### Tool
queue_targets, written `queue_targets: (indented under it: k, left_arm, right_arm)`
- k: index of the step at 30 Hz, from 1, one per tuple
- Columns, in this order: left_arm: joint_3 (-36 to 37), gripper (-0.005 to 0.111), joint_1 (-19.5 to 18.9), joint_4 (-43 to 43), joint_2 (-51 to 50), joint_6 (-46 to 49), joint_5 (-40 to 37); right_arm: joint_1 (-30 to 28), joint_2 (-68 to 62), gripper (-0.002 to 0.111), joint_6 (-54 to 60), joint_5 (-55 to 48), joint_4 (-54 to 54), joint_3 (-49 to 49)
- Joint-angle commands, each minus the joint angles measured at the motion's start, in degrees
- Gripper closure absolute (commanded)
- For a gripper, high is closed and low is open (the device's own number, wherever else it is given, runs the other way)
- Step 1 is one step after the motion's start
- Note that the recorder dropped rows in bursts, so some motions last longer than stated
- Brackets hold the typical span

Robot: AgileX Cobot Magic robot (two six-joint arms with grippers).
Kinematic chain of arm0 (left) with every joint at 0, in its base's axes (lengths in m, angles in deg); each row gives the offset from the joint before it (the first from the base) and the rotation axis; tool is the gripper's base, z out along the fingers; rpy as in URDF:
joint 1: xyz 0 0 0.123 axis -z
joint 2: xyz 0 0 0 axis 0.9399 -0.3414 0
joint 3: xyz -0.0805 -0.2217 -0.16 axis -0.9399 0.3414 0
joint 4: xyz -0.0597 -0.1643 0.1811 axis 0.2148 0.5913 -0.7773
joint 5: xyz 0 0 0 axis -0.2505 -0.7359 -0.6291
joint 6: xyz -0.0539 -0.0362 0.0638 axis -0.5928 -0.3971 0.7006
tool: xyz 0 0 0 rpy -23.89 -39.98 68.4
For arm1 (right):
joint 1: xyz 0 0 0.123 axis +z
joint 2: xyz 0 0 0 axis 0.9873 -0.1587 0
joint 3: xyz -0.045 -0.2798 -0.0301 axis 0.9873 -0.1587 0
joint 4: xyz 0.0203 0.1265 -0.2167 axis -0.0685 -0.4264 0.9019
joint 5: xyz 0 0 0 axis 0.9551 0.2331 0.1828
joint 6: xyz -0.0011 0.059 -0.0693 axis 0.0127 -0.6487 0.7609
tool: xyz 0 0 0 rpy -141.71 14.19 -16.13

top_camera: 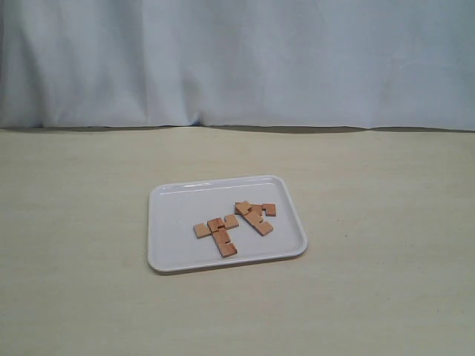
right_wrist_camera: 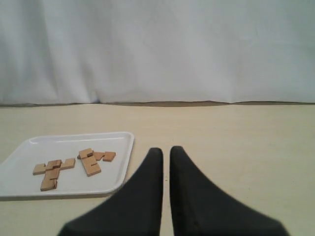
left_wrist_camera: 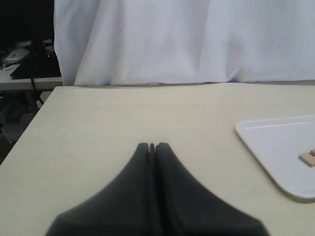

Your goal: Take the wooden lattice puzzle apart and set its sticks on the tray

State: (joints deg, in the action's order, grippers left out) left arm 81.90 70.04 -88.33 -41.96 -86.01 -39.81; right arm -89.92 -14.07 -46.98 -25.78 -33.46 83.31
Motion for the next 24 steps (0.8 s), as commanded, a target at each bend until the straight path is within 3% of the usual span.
queue_targets:
  k: [1,24]
  left_arm:
    - [0.15,0.107,0.0,-0.1,0.02,-0.14,0.55]
    - [0.15,0.107,0.0,-0.1,0.02,-0.14,0.66]
  right_arm:
    - [-0.27,0.23,0.104,-0.23,-2.83,0.35,-0.06]
    - [-0.17,0.23,0.104,-0.23,-2.32,-0.28,-0.06]
